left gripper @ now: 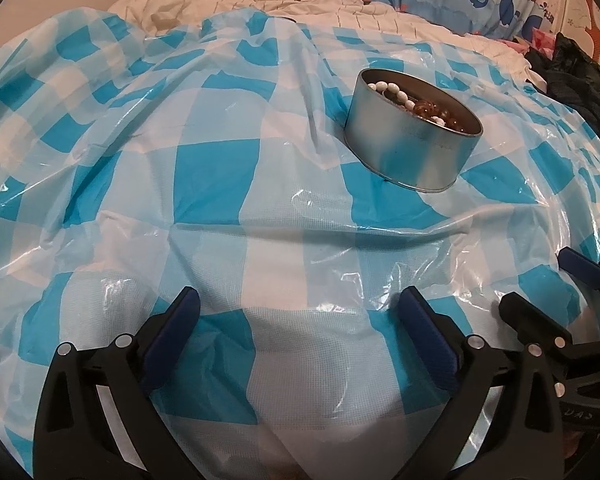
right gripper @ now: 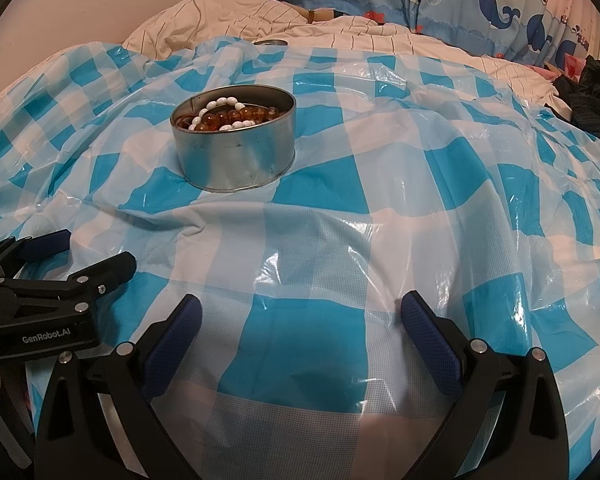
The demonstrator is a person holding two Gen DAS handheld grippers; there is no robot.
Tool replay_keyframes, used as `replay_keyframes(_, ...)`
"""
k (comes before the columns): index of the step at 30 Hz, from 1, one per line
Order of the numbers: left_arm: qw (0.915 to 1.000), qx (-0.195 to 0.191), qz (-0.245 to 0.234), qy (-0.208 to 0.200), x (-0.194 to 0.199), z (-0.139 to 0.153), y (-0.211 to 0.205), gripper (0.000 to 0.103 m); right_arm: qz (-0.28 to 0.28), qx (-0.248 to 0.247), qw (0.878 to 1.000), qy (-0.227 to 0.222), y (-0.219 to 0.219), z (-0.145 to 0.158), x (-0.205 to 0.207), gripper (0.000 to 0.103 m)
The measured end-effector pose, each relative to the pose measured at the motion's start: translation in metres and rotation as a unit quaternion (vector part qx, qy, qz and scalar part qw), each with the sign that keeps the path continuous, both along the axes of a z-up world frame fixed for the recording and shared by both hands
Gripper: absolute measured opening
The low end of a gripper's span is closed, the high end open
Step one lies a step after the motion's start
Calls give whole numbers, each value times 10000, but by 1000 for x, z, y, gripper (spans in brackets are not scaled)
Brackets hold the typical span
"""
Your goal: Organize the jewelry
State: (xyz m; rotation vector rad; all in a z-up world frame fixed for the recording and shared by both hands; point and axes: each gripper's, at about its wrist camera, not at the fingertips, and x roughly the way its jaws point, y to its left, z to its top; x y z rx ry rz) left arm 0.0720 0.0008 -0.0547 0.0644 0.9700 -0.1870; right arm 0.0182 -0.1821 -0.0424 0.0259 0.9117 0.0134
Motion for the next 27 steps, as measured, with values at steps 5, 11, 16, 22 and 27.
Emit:
replay_keyframes(5, 10000, 2, -6, 17, 1, 0, -1, 96, -1, -2, 10000, 0, 0, 0, 0, 96)
replay_keyframes(11, 10000, 28, 13, -9, 3, 0, -2, 96, -2, -1, 10000, 1, 0, 0, 0, 96)
replay_keyframes(16, 10000, 26, 9, -3, 4, 0, -2, 96, -2, -5, 10000, 1, 0, 0, 0, 96)
replay_keyframes(22, 10000, 32, 10, 0, 4, 0, -2, 96, -2, -5, 10000, 2, 1, 0, 0, 96)
replay_keyframes(27, 10000, 29, 9, 3, 5, -1, -2, 96, -2, -6, 10000, 2, 1, 0, 0, 96)
